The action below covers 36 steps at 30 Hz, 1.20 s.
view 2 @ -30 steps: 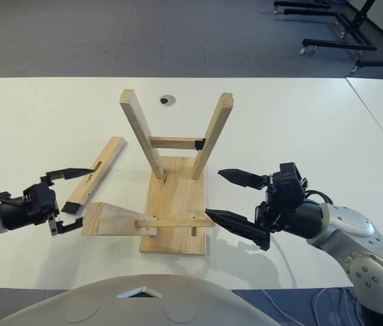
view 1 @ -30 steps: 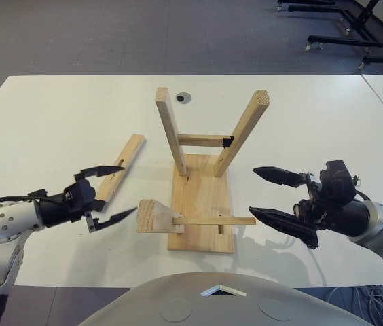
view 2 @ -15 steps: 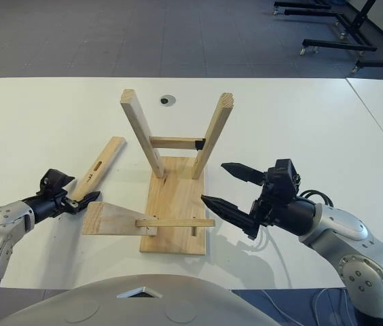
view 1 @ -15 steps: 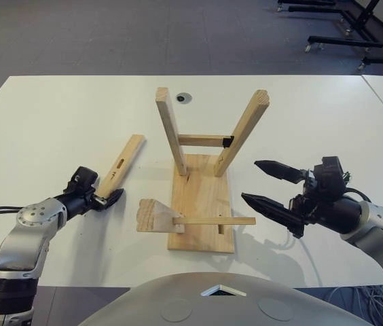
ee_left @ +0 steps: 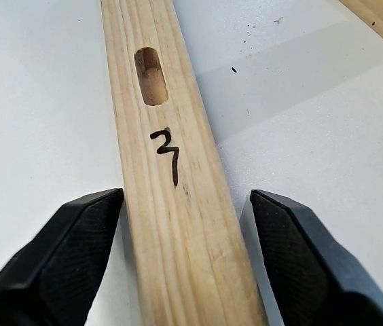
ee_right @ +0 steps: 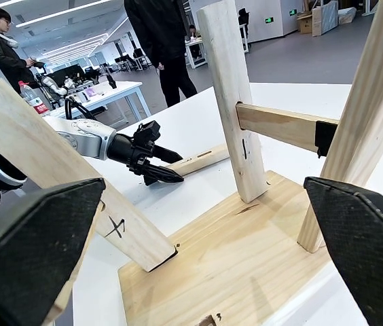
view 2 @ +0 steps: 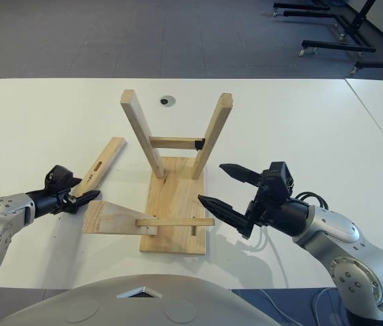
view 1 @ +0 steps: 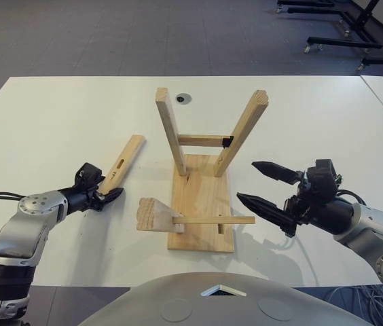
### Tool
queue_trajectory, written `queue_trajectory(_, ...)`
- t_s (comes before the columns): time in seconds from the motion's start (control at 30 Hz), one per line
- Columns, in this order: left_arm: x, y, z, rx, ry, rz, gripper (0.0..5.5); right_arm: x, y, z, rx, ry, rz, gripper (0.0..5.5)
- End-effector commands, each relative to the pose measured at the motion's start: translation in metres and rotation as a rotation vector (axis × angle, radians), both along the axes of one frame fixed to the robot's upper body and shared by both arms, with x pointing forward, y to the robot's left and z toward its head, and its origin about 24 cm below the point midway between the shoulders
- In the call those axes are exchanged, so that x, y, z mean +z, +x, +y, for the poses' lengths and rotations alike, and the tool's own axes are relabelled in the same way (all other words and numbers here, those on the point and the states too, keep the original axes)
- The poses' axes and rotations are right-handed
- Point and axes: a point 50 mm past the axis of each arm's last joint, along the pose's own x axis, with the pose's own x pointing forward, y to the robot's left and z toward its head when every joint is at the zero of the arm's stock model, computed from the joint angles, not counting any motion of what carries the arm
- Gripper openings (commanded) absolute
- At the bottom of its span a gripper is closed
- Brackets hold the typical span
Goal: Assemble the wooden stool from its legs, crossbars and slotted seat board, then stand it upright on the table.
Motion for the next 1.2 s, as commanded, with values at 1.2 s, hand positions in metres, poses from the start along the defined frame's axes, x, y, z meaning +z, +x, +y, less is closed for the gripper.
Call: queue_trajectory(1.2, 0.175, 0.013, -0.079, -0.71, -1.034, -0.53, 2.06, 0.103, 0.031, -0.003, 0.103, 0.565, -0.283, 5.4)
